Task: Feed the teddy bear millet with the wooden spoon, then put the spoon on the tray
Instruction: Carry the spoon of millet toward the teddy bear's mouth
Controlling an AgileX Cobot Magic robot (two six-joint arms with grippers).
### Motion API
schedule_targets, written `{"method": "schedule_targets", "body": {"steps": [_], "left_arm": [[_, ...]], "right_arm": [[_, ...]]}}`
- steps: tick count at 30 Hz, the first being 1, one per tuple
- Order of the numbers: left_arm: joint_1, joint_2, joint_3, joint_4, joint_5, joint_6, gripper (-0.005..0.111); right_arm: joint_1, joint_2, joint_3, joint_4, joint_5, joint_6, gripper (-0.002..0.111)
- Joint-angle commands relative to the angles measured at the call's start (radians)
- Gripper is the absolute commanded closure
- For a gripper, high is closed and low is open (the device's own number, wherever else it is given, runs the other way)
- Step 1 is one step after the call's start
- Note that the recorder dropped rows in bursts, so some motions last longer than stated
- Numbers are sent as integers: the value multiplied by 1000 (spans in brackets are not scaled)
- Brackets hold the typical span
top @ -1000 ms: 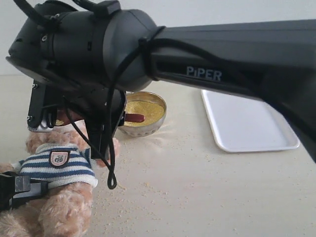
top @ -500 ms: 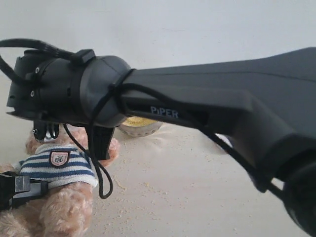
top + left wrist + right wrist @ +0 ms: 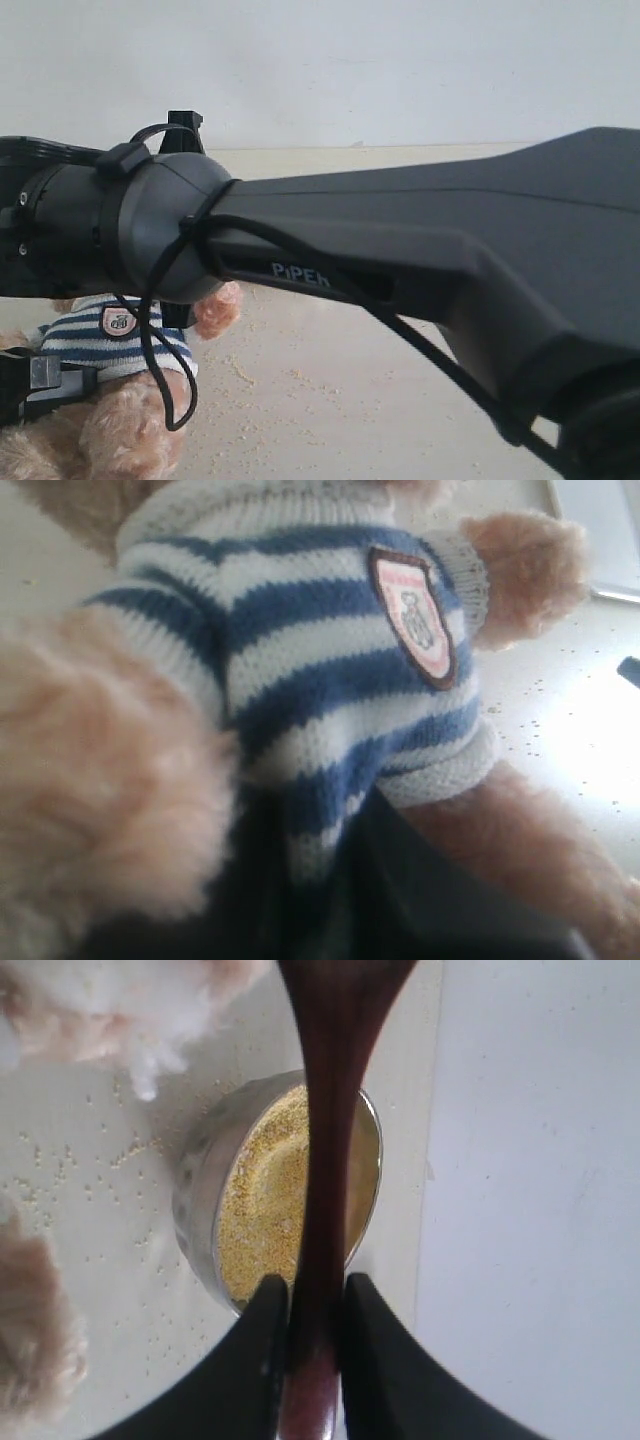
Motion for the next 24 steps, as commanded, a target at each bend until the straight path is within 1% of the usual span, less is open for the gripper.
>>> {"method": "schedule_targets", "body": {"steps": [1, 13, 16, 22, 24], "left_arm": [[2, -12, 2, -9, 5, 5, 102], [2, -12, 2, -9, 5, 5, 102], [2, -12, 2, -9, 5, 5, 102], [2, -12, 2, -9, 5, 5, 102], [2, -12, 2, -9, 5, 5, 102]], "right_arm": [[10, -3, -4, -11, 11, 31, 104], [19, -3, -4, 59, 37, 45, 104], [22, -3, -2, 112, 37, 40, 104], [29, -13, 93, 78, 37, 86, 104], [41, -24, 126, 39, 37, 113, 104]]}}
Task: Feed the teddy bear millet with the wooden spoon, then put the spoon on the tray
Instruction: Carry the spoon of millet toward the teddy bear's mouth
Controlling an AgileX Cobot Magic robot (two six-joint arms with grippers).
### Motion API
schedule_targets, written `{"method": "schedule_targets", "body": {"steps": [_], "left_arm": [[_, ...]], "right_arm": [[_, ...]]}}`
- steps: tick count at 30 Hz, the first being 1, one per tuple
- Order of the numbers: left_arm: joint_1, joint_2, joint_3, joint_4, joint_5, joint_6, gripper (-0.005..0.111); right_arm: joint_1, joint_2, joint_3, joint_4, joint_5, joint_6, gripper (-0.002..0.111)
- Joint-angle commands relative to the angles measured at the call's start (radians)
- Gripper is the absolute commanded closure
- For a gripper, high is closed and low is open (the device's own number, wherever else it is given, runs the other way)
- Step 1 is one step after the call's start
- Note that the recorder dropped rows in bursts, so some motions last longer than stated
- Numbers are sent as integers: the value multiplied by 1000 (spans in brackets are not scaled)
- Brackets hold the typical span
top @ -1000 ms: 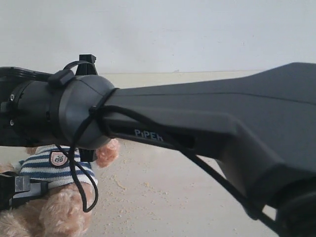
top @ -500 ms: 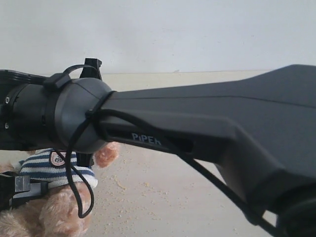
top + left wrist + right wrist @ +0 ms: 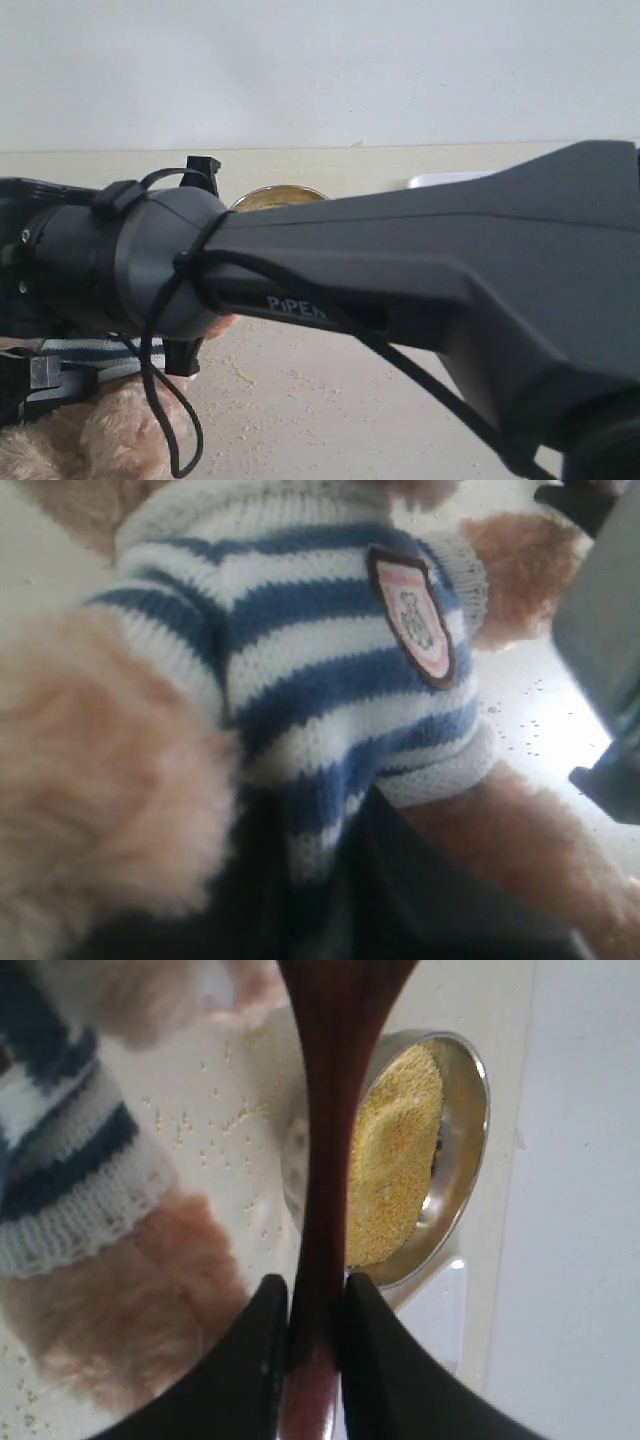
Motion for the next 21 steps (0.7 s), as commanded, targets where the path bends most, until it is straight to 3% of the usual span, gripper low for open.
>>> {"method": "schedule_targets", "body": {"steps": [1, 16, 21], "left_arm": [[2, -12, 2, -9, 5, 5, 102], [2, -12, 2, -9, 5, 5, 102], [2, -12, 2, -9, 5, 5, 102]], "right_arm": [[23, -32, 65, -78, 6, 67, 104], [35, -93, 75, -161, -1, 155, 104], [-12, -180, 75, -144, 6, 132, 104]]}}
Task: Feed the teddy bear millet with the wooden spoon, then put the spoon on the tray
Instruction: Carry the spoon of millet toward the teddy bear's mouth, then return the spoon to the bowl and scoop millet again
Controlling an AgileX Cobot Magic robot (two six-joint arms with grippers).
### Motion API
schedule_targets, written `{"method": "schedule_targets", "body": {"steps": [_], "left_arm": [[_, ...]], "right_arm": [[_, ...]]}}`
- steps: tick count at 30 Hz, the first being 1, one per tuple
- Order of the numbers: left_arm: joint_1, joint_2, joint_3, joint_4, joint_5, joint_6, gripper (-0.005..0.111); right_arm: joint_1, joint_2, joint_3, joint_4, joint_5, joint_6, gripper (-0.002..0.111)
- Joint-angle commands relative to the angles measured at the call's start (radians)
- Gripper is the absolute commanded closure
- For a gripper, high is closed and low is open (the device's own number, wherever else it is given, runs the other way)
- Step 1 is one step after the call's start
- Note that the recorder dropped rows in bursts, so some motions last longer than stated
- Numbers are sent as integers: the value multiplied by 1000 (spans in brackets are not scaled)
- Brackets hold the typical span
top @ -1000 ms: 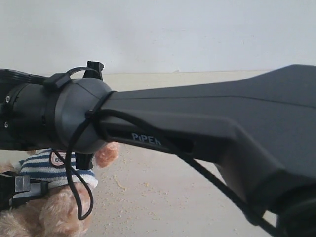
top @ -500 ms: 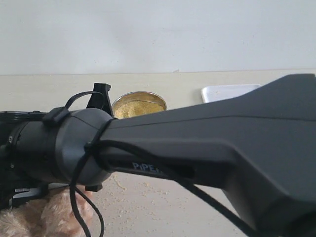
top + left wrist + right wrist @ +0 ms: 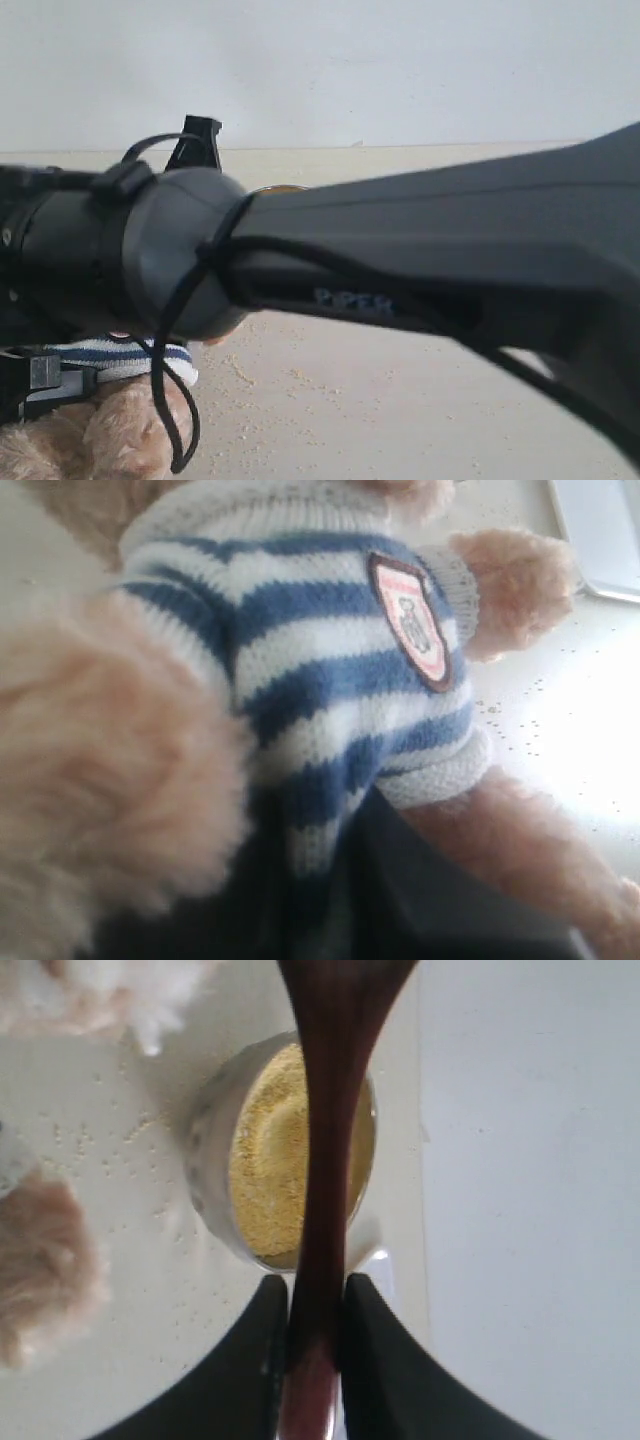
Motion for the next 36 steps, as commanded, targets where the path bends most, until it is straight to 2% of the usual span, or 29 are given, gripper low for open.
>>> {"method": "schedule_targets", "body": {"steps": [1, 7, 12, 16, 26, 29, 36], "left_arm": [[2, -12, 2, -9, 5, 5, 102], [2, -12, 2, -9, 5, 5, 102], [2, -12, 2, -9, 5, 5, 102], [2, -12, 2, -9, 5, 5, 102], [2, -12, 2, -9, 5, 5, 102], [2, -12, 2, -9, 5, 5, 102], [2, -12, 2, -9, 5, 5, 102]], "right_arm": [[-54, -91, 0, 21, 13, -37, 104], [-186, -148, -2, 207, 13, -276, 104], [-335, -144, -2, 360, 13, -339, 104], [-417, -131, -2, 466, 13, -394, 104], [-418, -46, -26, 473, 13, -386, 104], [-442, -37, -66, 556, 13, -336, 104], [-482, -42, -82, 721, -141, -241, 104]]}}
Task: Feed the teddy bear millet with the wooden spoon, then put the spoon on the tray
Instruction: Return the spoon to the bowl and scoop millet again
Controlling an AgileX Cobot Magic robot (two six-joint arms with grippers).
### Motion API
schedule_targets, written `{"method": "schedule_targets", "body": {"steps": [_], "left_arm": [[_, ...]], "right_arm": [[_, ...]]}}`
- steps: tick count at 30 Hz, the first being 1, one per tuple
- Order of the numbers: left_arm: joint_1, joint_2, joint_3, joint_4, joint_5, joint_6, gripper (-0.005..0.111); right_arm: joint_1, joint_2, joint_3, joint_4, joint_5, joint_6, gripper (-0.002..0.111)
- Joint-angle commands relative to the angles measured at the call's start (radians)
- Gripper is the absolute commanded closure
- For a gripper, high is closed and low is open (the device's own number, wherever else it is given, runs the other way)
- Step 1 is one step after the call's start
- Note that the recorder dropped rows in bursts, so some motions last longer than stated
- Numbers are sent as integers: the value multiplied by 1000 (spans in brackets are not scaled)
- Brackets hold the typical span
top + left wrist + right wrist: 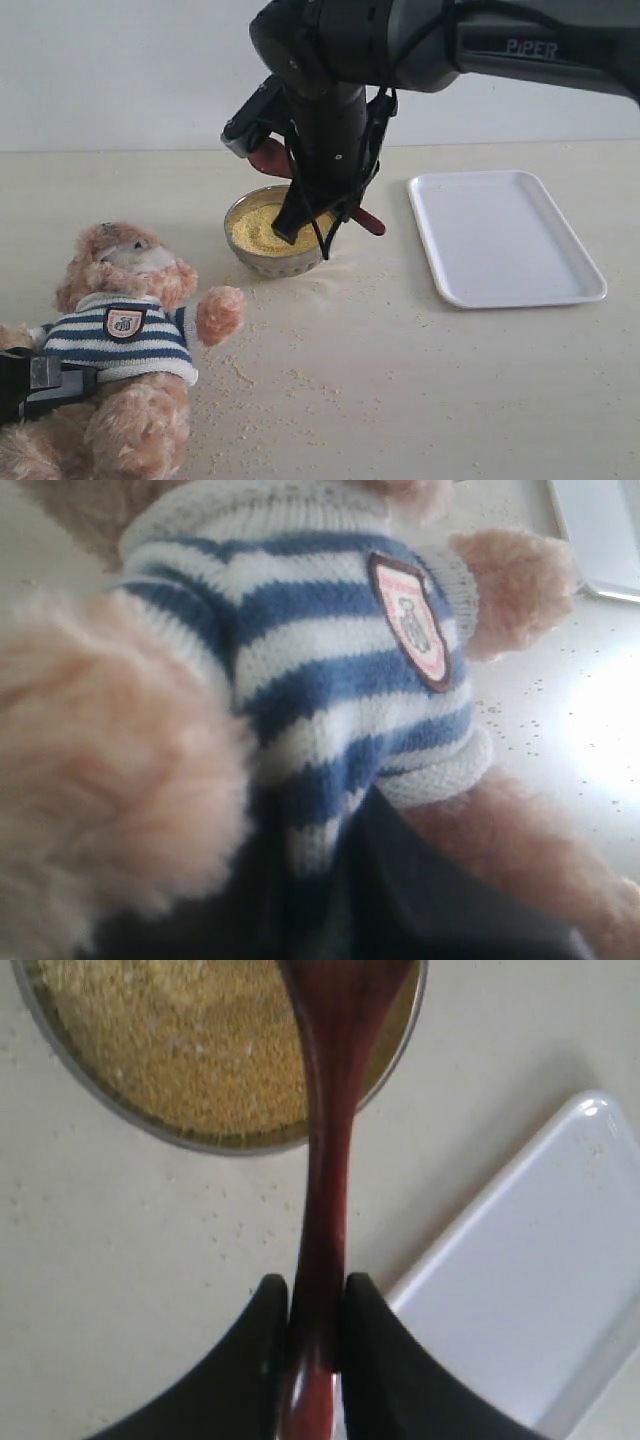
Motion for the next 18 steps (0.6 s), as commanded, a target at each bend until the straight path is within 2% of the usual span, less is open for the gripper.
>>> {"method": "schedule_targets", "body": {"steps": [1, 6, 14, 18], "left_arm": [[2, -12, 2, -9, 5, 5, 102], [2, -12, 2, -9, 5, 5, 102], [2, -12, 2, -9, 5, 5, 102], [2, -12, 2, -9, 5, 5, 102]], "right_arm": [[-29, -13, -6, 118, -101, 45, 104], [-66, -12, -6, 371, -238, -3, 104], [-72, -8, 11, 376, -239, -10, 104], [-72, -8, 87, 376, -315, -10, 104]]}}
